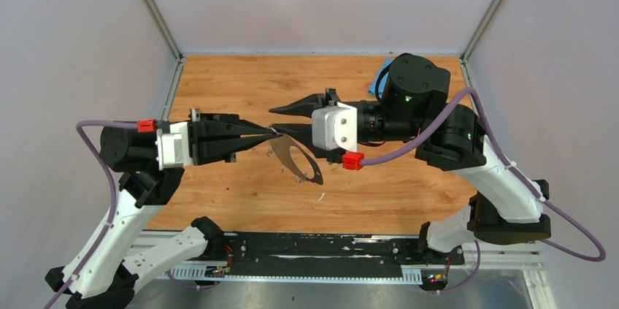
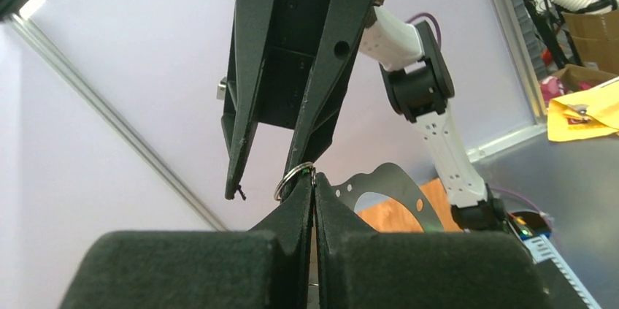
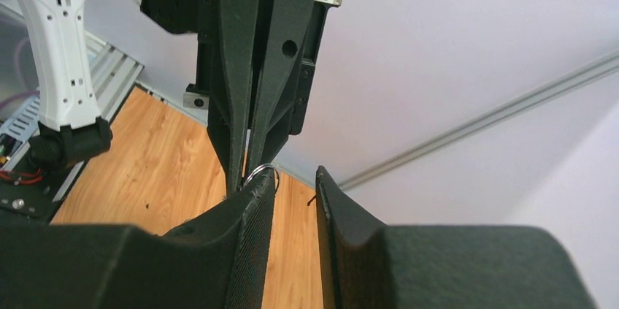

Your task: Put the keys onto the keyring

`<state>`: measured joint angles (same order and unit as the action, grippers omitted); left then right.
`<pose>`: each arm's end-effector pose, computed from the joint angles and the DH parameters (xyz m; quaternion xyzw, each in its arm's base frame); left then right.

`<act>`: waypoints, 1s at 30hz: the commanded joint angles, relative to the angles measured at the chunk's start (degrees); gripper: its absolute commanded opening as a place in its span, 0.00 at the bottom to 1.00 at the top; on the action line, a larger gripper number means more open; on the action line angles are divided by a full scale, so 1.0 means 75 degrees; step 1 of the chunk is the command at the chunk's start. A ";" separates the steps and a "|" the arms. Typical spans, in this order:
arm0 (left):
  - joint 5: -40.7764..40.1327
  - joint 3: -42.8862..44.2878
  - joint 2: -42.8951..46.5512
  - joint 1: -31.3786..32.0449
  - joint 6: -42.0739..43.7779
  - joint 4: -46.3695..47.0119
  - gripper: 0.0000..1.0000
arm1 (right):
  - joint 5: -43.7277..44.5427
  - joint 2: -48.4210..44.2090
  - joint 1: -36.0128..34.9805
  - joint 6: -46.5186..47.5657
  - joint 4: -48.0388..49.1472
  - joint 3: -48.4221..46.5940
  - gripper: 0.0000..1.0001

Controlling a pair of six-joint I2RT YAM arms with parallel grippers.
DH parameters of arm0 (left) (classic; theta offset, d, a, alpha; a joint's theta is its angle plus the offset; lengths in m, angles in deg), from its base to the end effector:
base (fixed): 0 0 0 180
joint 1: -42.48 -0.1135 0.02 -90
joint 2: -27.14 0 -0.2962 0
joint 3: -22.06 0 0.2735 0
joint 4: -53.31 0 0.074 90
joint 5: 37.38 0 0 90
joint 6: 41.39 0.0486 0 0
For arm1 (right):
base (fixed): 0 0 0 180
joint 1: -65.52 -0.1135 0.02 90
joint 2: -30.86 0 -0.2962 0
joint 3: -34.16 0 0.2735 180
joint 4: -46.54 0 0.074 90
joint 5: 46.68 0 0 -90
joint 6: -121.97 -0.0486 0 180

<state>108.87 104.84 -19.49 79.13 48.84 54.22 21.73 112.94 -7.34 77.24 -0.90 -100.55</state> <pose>0.0706 -0.1029 0.5510 0.5247 0.2394 -0.4463 0.6843 0.0607 0.2574 0.6350 -0.6393 0.2219 0.2956 0.6743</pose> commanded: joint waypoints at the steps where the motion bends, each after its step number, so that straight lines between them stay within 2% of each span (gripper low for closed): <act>1: -0.0791 -0.0028 0.0005 0.0174 0.0218 0.1726 0.00 | -0.1112 0.0581 0.0108 -0.0582 -0.0218 -0.0077 0.31; 6: -0.1009 -0.0217 0.0190 0.0300 0.0267 0.1923 0.00 | -0.1218 0.0762 0.0117 -0.0813 -0.0211 -0.0369 0.32; 12: -0.1418 -0.0466 0.0553 0.0305 0.0130 0.1927 0.00 | -0.0717 0.0910 0.0082 -0.1002 -0.0269 -0.0543 0.31; 18: -0.2241 -0.0713 0.0670 0.0296 0.0203 0.1786 0.00 | 0.1783 0.1416 -0.0814 -0.0453 -0.0427 -0.0809 0.26; 21: -0.2226 -0.0773 0.0663 0.0294 0.0262 0.1737 0.00 | 0.2789 0.1812 -0.1146 -0.0209 -0.0658 -0.1287 0.23; 26: -0.1899 -0.1118 0.0860 0.0294 0.0426 0.1662 0.00 | 0.3132 0.1901 -0.1184 -0.0285 -0.0718 -0.1566 0.24; 30: -0.1682 -0.1367 0.0945 0.0294 0.0470 0.1634 0.00 | 0.2434 0.1789 -0.1184 -0.0277 -0.0962 -0.1523 0.29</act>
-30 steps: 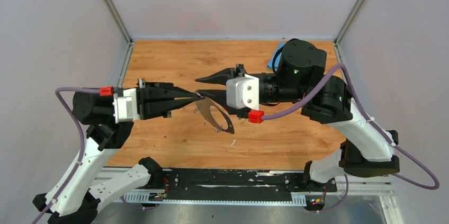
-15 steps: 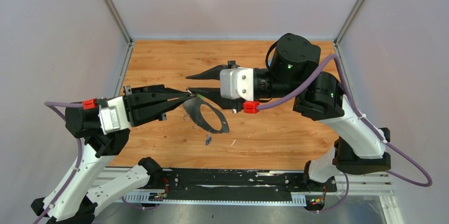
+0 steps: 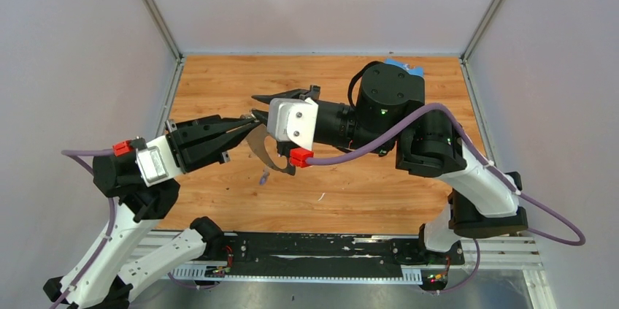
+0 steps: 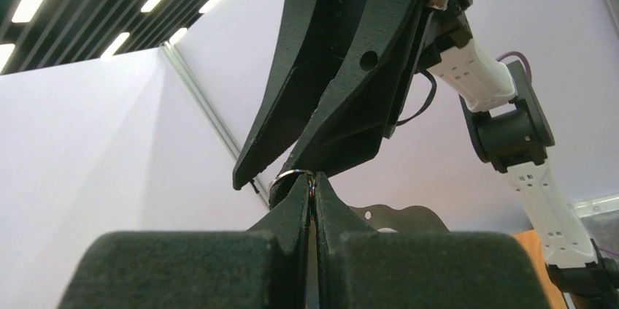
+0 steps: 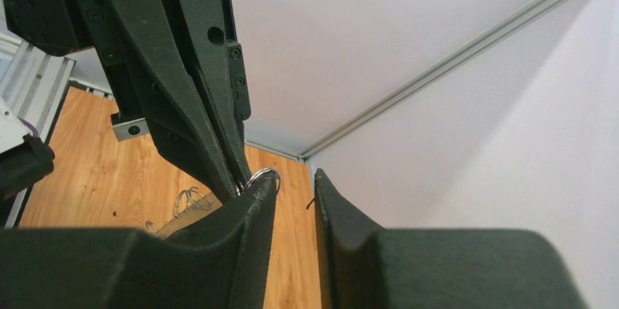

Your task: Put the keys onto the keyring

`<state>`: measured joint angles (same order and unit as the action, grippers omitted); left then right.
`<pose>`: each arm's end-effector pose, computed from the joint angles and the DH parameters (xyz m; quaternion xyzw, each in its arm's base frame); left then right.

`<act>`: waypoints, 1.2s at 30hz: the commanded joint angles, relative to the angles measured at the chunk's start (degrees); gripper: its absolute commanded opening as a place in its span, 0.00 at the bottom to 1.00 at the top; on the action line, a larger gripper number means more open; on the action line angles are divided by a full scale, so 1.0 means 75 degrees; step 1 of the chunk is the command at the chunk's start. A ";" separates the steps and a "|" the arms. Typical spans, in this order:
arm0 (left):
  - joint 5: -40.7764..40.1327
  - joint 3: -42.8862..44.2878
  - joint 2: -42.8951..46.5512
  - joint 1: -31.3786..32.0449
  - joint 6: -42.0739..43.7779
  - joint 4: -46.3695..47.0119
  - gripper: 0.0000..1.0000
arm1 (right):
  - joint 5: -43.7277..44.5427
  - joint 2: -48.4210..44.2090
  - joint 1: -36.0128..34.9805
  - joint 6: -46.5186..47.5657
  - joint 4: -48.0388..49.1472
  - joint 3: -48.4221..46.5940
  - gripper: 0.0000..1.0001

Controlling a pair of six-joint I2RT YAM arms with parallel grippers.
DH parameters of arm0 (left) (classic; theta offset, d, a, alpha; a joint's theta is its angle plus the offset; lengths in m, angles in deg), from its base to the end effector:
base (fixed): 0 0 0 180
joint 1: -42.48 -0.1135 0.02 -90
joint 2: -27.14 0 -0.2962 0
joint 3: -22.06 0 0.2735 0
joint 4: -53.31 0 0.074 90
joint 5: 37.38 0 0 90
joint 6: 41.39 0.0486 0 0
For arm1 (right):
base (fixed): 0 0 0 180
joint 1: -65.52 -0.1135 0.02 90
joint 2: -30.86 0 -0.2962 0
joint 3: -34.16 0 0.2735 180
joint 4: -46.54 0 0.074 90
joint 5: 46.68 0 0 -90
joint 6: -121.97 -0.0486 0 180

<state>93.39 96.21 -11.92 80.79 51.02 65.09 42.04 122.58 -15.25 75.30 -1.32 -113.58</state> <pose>0.0506 -0.0804 0.5382 0.4236 0.2103 -0.3905 0.7899 0.0475 0.2993 0.6538 -0.5825 0.2995 0.2494 0.7133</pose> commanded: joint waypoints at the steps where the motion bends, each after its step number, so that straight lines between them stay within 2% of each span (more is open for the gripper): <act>1: 0.0422 -0.0260 -0.0050 0.0072 0.0198 0.0186 0.00 | -0.0478 0.0457 -0.0124 0.0009 -0.1045 0.0234 0.32; 5: 0.0653 -0.0392 0.0051 0.0072 0.0333 0.0162 0.00 | -0.0858 0.0253 -0.0120 0.0037 -0.1492 0.0271 0.43; 8: 0.0799 -0.0448 0.0099 0.0072 0.0381 0.0162 0.00 | -0.0995 0.0151 -0.0080 -0.0069 -0.1638 0.0250 0.45; 24: 0.1090 -0.0606 0.0355 0.0072 0.0719 0.0162 0.00 | -0.1300 0.0443 0.0320 -0.0093 -0.2490 -0.0538 0.47; 30: 0.1137 -0.0702 0.0484 0.0072 0.0597 0.0162 0.00 | -0.1821 0.0262 0.0698 -0.0339 -0.2475 -0.0561 0.47; 36: 0.1077 -0.0737 0.0503 0.0072 0.0615 0.0162 0.00 | -0.1850 0.0063 0.0914 -0.0536 -0.2377 -0.0428 0.47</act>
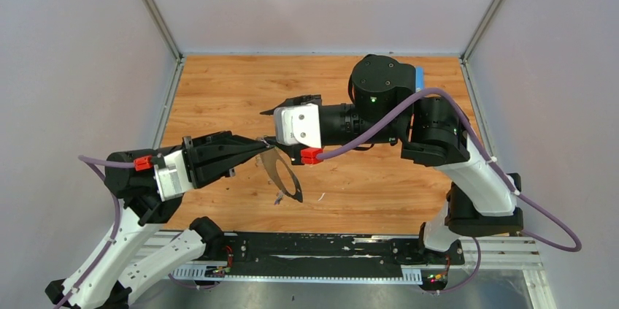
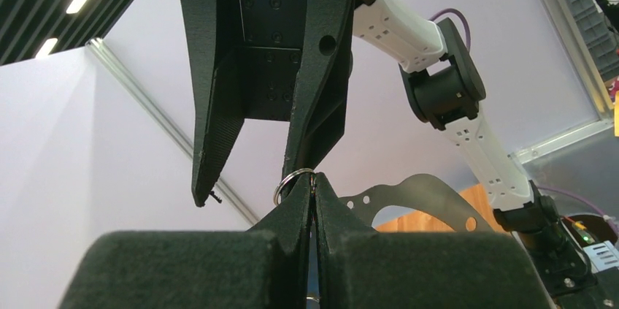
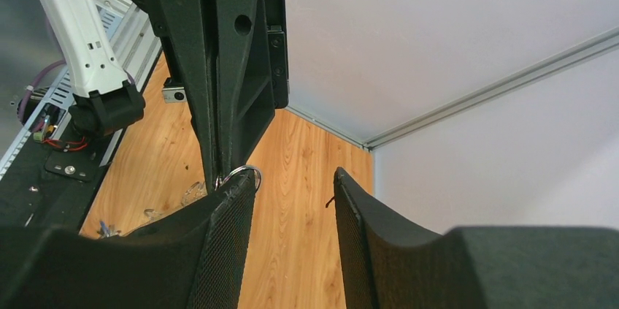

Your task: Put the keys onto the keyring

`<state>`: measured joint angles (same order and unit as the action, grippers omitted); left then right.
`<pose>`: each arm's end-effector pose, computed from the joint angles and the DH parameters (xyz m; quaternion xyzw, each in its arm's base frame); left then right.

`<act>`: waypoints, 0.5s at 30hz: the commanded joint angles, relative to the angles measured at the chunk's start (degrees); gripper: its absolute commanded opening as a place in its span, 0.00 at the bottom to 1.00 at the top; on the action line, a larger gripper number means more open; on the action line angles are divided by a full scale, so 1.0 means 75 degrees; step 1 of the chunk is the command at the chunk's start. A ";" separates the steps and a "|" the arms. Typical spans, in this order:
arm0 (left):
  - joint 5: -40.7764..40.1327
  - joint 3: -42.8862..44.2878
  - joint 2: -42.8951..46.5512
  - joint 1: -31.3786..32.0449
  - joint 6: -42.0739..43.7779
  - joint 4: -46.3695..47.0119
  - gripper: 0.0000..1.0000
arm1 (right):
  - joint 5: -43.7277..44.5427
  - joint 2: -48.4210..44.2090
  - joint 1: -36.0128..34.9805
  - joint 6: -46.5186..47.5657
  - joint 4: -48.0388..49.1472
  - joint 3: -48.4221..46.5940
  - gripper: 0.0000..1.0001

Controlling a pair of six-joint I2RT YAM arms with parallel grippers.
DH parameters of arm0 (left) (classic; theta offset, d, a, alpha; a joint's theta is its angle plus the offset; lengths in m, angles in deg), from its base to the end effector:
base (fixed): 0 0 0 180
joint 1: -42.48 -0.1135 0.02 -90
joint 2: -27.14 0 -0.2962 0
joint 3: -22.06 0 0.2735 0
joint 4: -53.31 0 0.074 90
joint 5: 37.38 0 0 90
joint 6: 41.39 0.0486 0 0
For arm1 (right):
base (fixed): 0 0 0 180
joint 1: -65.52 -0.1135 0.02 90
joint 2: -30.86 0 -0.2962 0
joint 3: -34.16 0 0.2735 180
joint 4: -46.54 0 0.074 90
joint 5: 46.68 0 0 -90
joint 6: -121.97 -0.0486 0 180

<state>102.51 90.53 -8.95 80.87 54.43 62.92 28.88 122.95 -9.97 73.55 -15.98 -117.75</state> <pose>0.0474 -0.0850 0.5049 0.4958 0.1968 -0.3970 0.7469 0.0607 0.2830 0.6402 -0.6576 0.3007 0.2867 0.6285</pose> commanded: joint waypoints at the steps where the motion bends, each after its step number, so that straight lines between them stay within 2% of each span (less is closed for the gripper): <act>1: -0.0151 0.0015 0.0113 0.0061 0.0161 0.0451 0.00 | -0.0068 -0.0038 0.0228 -0.0331 -0.0421 0.0203 0.46; 15: -0.0202 0.0039 0.0108 0.0061 0.0244 0.0451 0.00 | 0.0159 -0.0874 0.0597 -0.0718 -0.0223 0.1261 0.46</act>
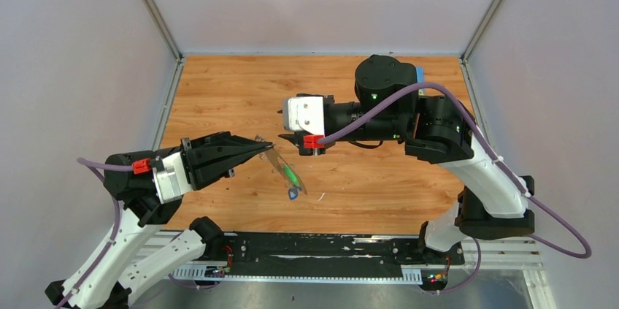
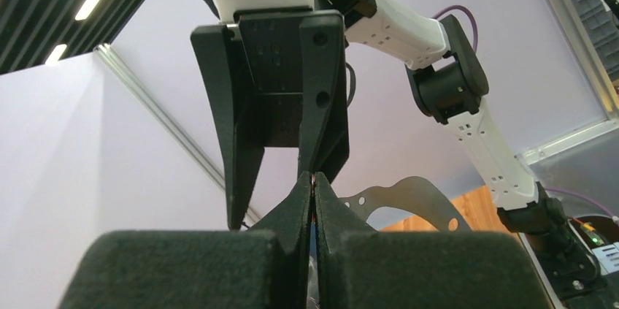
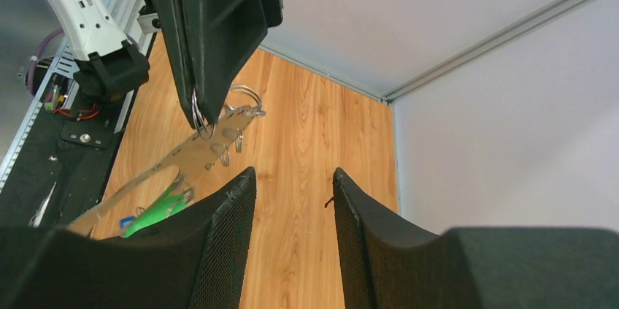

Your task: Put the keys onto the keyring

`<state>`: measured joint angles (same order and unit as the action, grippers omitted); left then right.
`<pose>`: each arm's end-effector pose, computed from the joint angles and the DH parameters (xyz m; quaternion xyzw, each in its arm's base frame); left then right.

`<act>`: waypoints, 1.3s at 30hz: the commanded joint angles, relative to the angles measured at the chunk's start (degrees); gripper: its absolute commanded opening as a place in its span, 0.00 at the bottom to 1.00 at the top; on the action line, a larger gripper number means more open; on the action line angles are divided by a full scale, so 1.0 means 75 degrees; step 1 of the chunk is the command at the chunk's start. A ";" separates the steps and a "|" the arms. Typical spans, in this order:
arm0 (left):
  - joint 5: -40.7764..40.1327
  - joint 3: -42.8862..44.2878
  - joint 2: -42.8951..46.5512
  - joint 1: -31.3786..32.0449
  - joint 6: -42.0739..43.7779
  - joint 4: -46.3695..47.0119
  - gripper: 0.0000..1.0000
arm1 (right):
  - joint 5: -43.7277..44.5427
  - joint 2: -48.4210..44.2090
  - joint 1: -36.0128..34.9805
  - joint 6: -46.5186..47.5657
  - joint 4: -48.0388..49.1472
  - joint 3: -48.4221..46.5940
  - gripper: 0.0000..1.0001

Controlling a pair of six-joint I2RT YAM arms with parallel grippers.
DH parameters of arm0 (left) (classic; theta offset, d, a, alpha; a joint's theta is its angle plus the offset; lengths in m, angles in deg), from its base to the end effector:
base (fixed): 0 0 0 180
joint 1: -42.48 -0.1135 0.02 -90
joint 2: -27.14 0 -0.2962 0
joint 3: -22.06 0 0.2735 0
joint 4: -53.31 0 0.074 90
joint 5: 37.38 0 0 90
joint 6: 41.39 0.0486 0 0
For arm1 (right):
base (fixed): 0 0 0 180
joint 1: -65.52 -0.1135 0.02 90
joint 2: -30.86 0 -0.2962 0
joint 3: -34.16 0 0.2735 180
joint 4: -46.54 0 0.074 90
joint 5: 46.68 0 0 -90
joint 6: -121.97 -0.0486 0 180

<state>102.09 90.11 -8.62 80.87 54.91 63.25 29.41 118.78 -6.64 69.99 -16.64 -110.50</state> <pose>0.0468 -0.0842 0.5037 0.4937 0.1947 -0.3924 0.7513 0.0746 0.2698 0.6246 -0.6532 0.3575 0.2805 0.6057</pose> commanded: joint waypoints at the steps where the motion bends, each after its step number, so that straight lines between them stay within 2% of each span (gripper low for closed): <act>1: -0.0143 0.0114 0.0059 0.0061 0.0179 0.0407 0.00 | 0.0042 -0.0355 0.0188 -0.0304 -0.0054 0.0406 0.46; 10: -0.0141 0.0080 0.0041 0.0061 0.0246 0.0384 0.00 | 0.0254 -0.0758 0.0305 -0.0467 0.0474 0.1166 0.46; 13: -0.0012 0.0019 0.0061 0.0052 0.0226 0.0336 0.00 | -0.0527 -0.1368 0.0316 -0.0558 0.1019 0.1907 0.47; 16: 0.0300 -0.0021 0.0045 0.0049 0.0197 0.0178 0.00 | -0.1500 -0.2259 0.0317 -0.0777 0.2113 0.3175 0.48; 18: 0.0419 -0.0046 0.0015 0.0049 0.0153 0.0111 0.00 | -0.1743 -0.2591 0.0317 -0.1005 0.2570 0.3659 0.48; 24: 0.0391 0.0024 -0.0118 0.0037 -0.0055 0.0032 0.00 | -0.1918 -0.2292 0.0318 -0.1596 0.2765 0.3581 0.39; 27: 0.0553 0.0103 -0.0204 0.0037 -0.0245 0.0006 0.00 | -0.1751 -0.2257 0.0317 -0.1857 0.3277 0.3828 0.37; 31: 0.0599 0.0262 -0.0288 0.0010 -0.0108 -0.0183 0.00 | -0.1196 -0.2426 0.0331 -0.2618 0.3857 0.4235 0.51; 32: 0.0490 0.0265 -0.0301 -0.0016 -0.0059 -0.0246 0.00 | -0.1025 -0.2483 0.0329 -0.2856 0.3973 0.4335 0.68; 33: 0.0379 0.0267 -0.0310 -0.0040 0.0039 -0.0318 0.00 | -0.0781 -0.2504 0.0329 -0.3079 0.3992 0.4369 0.90; 34: 0.0212 0.0254 -0.0320 -0.0054 0.0128 -0.0384 0.00 | -0.0503 -0.2500 0.0331 -0.3313 0.3946 0.4373 0.99; 39: -0.0088 0.0140 -0.0344 -0.0115 0.0429 -0.0539 0.00 | 0.0647 -0.2158 0.0328 -0.4215 0.3365 0.4182 1.00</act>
<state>103.89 90.35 -11.01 80.46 55.50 59.80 26.46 101.66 -4.81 46.23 9.09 -77.93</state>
